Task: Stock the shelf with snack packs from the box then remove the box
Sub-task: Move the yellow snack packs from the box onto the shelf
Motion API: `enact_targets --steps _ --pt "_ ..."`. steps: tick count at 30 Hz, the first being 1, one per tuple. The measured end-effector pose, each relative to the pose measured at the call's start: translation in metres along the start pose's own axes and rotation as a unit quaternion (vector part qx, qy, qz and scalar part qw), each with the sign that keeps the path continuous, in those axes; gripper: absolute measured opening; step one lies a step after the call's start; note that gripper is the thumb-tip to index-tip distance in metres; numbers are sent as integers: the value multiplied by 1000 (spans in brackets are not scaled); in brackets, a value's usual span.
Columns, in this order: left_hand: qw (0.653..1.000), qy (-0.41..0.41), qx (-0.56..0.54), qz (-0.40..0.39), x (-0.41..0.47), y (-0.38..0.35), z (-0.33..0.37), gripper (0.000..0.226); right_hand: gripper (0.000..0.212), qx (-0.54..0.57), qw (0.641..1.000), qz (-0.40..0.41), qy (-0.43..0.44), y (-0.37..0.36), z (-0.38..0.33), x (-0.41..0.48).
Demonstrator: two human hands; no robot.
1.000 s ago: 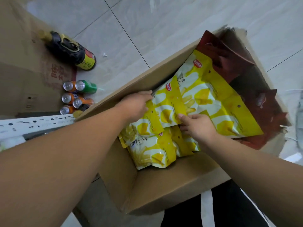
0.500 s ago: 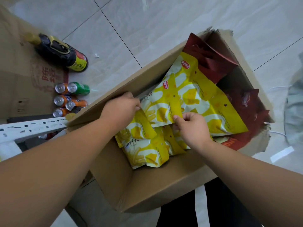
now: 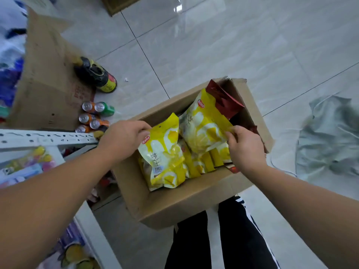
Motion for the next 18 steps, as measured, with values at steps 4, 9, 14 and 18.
enact_targets --steps 4,9,14,18 --pt "983 80 -159 39 -26 39 16 10 24 -46 997 -12 67 63 -20 -6" --pt "967 105 -220 76 -68 103 40 5 21 -114 980 -22 160 147 -49 -30" --pt "941 106 -294 130 -109 205 81 3 16 -145 955 26 256 252 -122 -51" --pt "940 69 -286 172 -141 302 119 6 30 -117 932 52 338 325 -195 -64"
Point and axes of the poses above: each hand's wrist, its own x-axis towards the middle knuckle, its own y-axis out of the back of the hand, z = x × y, the point moved 5 cm from there along x, towards the middle knuckle, and after that the axes turned 4 degrees about -y, right-handed, at the moved point
